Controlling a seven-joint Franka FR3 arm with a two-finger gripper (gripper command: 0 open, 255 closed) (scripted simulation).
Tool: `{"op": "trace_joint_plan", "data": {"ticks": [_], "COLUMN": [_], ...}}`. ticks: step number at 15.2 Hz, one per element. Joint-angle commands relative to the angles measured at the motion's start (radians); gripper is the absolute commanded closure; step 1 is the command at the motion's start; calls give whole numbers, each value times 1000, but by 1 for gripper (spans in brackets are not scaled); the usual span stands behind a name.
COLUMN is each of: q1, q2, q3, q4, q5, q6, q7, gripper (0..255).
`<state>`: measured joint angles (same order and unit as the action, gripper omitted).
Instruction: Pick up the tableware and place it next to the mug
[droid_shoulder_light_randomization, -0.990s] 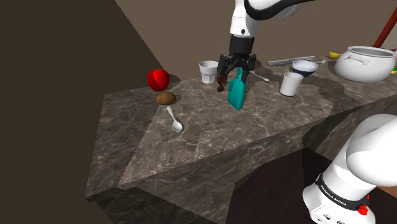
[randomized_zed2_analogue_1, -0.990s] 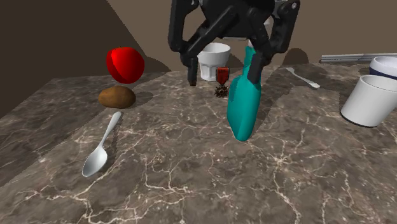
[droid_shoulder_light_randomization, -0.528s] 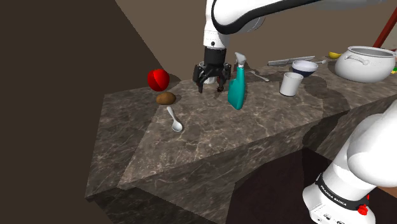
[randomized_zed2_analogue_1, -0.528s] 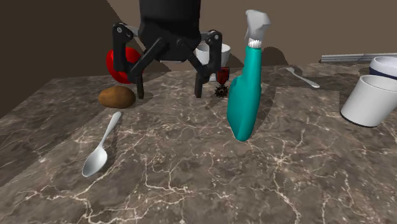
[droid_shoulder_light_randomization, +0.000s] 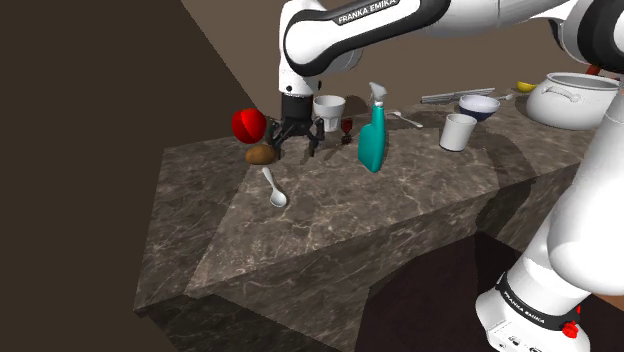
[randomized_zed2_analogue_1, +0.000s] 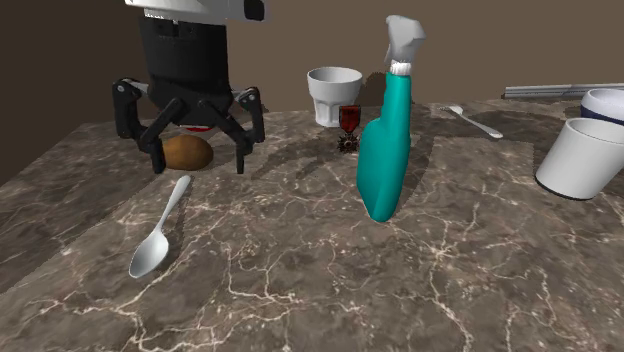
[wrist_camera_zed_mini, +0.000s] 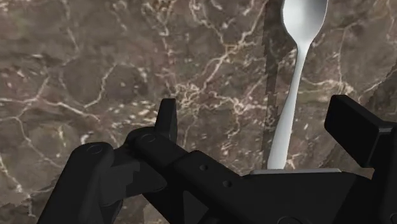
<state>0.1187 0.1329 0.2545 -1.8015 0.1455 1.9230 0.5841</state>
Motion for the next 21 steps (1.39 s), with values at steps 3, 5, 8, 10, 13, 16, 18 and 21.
{"op": "trace_joint_plan", "data": {"ticks": [3,5,8,10,13,16,18,21], "q1": [35,50,54,57,61,61,61,61], "q2": [161,224,232,238,248,248,248,248], "q3": [14,16,16,17,17,17,17,17], "q4": [154,222,193,175,154,154,154,154], "q5": [-17,-24,-25,-25,-26,-26,-26,-26], "q6": [-3,-10,27,51,82,82,82,82], "q7": [63,85,85,85,86,86,86,86], "gripper": [0,0,0,0,0,0,0,255]}}
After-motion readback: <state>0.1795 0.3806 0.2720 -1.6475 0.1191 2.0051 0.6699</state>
